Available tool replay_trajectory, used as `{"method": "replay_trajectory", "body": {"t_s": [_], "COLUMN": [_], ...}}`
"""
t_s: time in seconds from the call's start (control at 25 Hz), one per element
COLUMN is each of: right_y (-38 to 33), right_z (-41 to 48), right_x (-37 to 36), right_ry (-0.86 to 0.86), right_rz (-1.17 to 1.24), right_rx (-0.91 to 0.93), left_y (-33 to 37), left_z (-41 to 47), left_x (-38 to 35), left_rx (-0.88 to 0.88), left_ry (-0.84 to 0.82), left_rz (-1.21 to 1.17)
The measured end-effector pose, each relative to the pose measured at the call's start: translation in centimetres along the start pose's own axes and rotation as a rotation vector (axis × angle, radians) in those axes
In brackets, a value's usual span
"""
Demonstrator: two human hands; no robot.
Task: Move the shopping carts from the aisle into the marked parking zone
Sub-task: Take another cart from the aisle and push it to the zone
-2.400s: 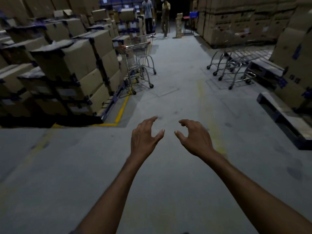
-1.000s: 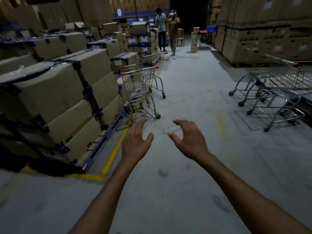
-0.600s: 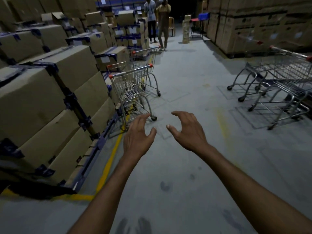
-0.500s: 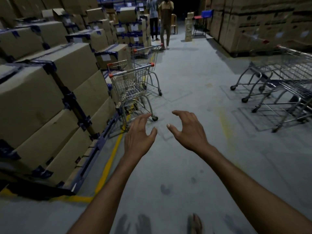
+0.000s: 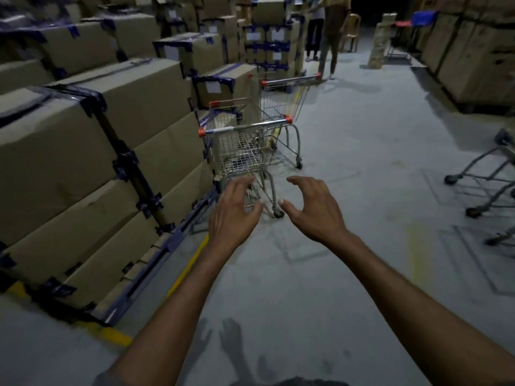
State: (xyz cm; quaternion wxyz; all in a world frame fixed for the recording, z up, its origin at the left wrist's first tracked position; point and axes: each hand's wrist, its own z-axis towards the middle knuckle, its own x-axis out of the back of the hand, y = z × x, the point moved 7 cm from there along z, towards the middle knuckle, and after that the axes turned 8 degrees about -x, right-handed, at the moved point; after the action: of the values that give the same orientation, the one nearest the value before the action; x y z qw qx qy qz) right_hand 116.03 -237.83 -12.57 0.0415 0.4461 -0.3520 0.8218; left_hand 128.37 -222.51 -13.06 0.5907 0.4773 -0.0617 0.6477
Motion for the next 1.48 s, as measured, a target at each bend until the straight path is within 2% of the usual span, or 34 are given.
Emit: {"method": "replay_trajectory", "body": {"t_s": [0.28, 0.52, 0.88, 1.2, 1.4, 1.48], "right_y": [1.4, 2.3, 4.8, 10.0, 12.9, 13.8], "right_z": [13.8, 27.1, 42.8, 54.5, 59.8, 60.0], "right_x": [-6.8, -13.3, -19.6, -29.2, -35.2, -36.9], "right_ry": [-0.087, -0.104, -0.168, -0.359, -0.524, -0.575], "right_rz": [0.010, -0.043, -0.106, -0.194, -0.356, -0.418], "right_rx": [0.074, 0.101, 0.049, 0.136, 0.256, 0.300], "left_y": [-8.4, -16.9, -25.8, -35.5, -40.7, -40.9], "left_z": [10.2, 22.6, 36.3, 44.3, 46.7, 46.2], "left_x": [-4.4, -8.5, -15.0, -22.6, -26.9, -27.6], "left_rx": [0.065, 0.078, -0.016, 0.174, 0.304, 0.320], "left_ry": [0.016, 0.002, -0.151, -0.337, -0.541, -0.549], "left_rz": [0.049, 0.050, 0.166, 0.323, 0.460, 0.537]}}
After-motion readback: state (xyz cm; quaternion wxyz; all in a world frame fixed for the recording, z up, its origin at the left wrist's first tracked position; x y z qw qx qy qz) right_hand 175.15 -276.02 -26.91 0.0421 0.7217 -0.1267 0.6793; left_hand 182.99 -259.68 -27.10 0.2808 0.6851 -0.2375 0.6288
